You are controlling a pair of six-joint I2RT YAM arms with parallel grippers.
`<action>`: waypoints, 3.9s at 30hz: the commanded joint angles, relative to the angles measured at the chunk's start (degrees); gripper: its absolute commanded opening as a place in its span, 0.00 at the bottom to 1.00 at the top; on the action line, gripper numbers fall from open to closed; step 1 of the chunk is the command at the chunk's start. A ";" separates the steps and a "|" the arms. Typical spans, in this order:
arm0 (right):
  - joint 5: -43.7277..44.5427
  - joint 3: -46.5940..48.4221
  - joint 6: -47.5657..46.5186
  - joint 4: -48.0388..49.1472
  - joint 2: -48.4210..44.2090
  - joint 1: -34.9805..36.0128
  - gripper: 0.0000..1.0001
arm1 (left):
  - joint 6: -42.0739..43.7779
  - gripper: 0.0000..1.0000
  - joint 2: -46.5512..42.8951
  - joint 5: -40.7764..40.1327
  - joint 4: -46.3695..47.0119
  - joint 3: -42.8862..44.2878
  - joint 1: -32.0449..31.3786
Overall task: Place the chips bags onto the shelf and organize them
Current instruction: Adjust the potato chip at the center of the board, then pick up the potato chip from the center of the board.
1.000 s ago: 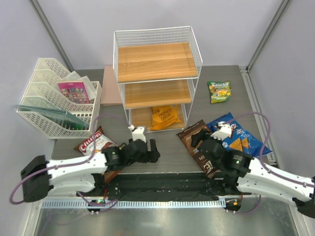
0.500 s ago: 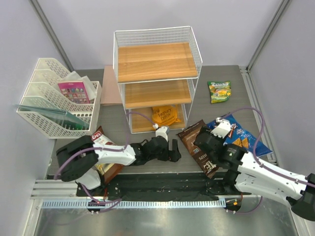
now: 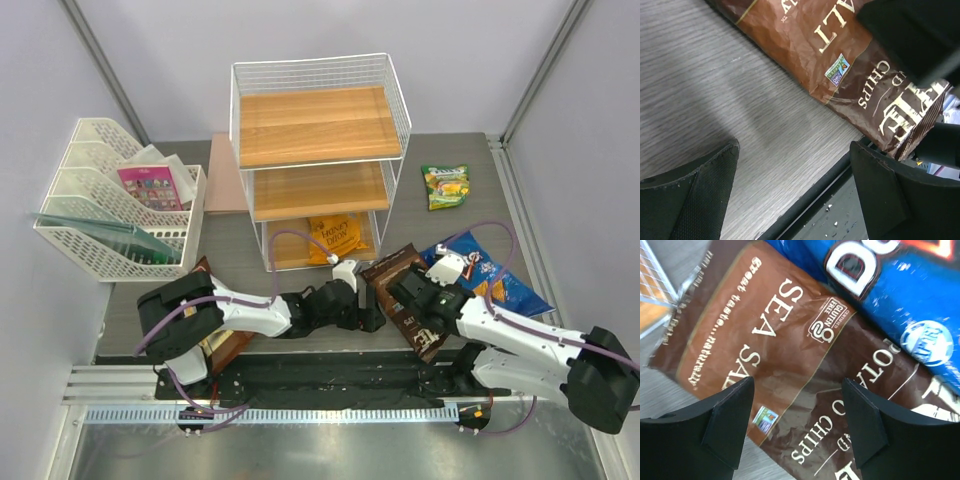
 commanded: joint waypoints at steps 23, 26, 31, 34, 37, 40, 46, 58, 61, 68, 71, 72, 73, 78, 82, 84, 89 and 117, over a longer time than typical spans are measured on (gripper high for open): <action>-15.30 -1.19 0.41 12.59 5.56 11.56 0.74 | -2.43 0.91 -7.70 -5.90 0.61 -7.87 -1.38; -16.35 -1.28 1.64 13.64 6.35 13.40 0.73 | -2.43 0.91 -7.87 -5.72 0.87 -8.22 -1.47; -15.83 -2.16 8.39 15.05 6.70 21.20 0.72 | -3.22 0.91 -8.58 -5.89 2.72 -10.06 -1.65; -11.36 0.56 11.83 10.06 7.76 26.04 0.72 | -3.39 0.91 -9.10 -6.16 2.72 -10.95 -1.65; -6.27 3.81 13.42 4.60 7.50 27.12 0.72 | -3.57 0.91 -9.63 -6.33 3.07 -11.56 -1.73; -2.40 5.39 12.37 2.40 5.57 27.12 0.64 | -3.57 0.91 -9.98 -6.33 3.07 -11.92 -1.82; 0.69 6.63 11.75 -1.12 -0.84 27.12 0.08 | -3.57 0.91 -9.90 -5.98 3.33 -12.09 -1.82; 6.41 1.18 16.40 -7.89 -4.11 20.53 0.01 | -2.95 0.90 -4.71 -3.17 4.39 -7.87 -2.44; 5.80 0.22 16.67 -6.14 -0.69 20.09 0.01 | -3.92 0.91 -4.71 -4.04 5.61 -8.66 -2.70; 5.01 -2.95 14.04 0.80 3.89 19.56 0.01 | -4.10 0.93 -4.62 -4.40 6.15 -9.37 -2.70; 2.47 -4.27 11.85 4.58 4.42 19.56 0.01 | -4.10 0.93 -4.19 -4.31 6.41 -9.63 -2.70; 1.58 -4.97 10.71 6.77 4.59 19.56 0.01 | -4.01 0.93 -4.10 -4.31 6.59 -9.72 -2.70; 0.88 -5.32 10.17 7.92 4.68 19.56 0.01 | -4.01 0.93 -3.92 -4.14 6.94 -9.81 -2.61; -3.87 -8.14 8.06 14.52 3.98 20.08 0.01 | -4.80 0.94 -3.13 -2.38 15.00 -12.35 -2.61; -5.80 -6.82 4.64 15.84 4.50 20.35 0.01 | -4.19 0.94 -1.99 -1.42 17.57 -12.53 -2.70; -6.51 -5.42 3.93 15.75 4.94 20.44 0.01 | -3.92 0.94 -0.94 -0.45 17.49 -12.01 -2.70; -7.21 -3.57 3.93 15.75 4.42 21.93 0.01 | -4.10 0.93 1.00 1.40 20.20 -11.39 -2.70; -4.93 3.99 -1.08 2.93 -10.15 23.16 0.11 | -5.07 0.00 -0.58 0.08 32.16 -17.71 -5.95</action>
